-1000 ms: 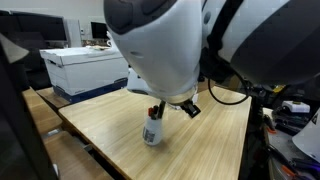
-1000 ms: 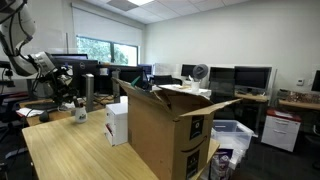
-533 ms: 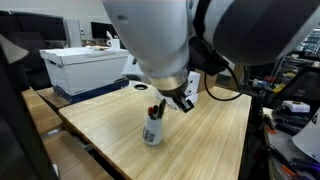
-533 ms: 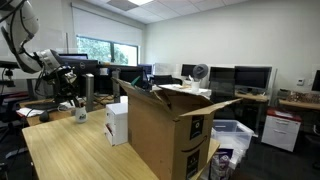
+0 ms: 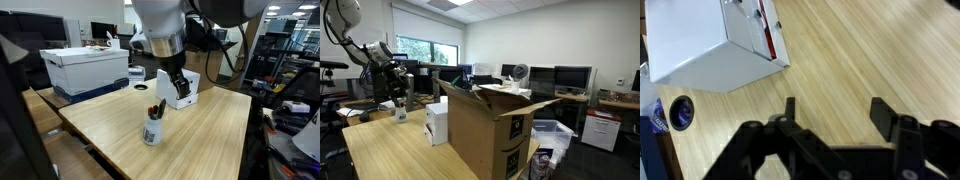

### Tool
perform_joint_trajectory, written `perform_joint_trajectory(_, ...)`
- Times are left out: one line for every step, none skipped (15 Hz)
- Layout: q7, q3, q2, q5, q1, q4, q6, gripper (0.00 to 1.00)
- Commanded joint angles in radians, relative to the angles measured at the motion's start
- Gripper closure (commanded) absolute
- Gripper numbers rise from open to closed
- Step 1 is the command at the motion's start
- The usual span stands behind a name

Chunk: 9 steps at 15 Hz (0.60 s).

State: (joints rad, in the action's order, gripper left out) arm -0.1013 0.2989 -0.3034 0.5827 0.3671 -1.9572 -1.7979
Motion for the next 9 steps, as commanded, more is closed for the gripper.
perform_joint_trajectory(0.005, -0.022, 0.097, -0.097, -0.048, -0.092, -0.109, 0.0)
perform_joint_trajectory(-0.01, -0.038, 0.117, -0.132, -0.063, -0.112, -0.143, 0.0)
perform_joint_trajectory(-0.013, -0.043, 0.124, -0.147, -0.068, -0.119, -0.153, 0.0)
perform_joint_trajectory(-0.025, -0.051, 0.129, -0.158, -0.071, -0.125, -0.16, 0.0)
perform_joint_trajectory(-0.035, -0.06, 0.139, -0.17, -0.077, -0.134, -0.167, 0.0)
perform_joint_trajectory(-0.038, -0.067, 0.148, -0.175, -0.082, -0.144, -0.176, 0.0)
perform_joint_trajectory(-0.046, -0.08, 0.169, -0.199, -0.096, -0.164, -0.2, 0.0)
perform_joint_trajectory(-0.058, -0.09, 0.193, -0.24, -0.113, -0.186, -0.234, 0.0)
perform_joint_trajectory(-0.06, -0.101, 0.213, -0.28, -0.128, -0.205, -0.265, 0.0)
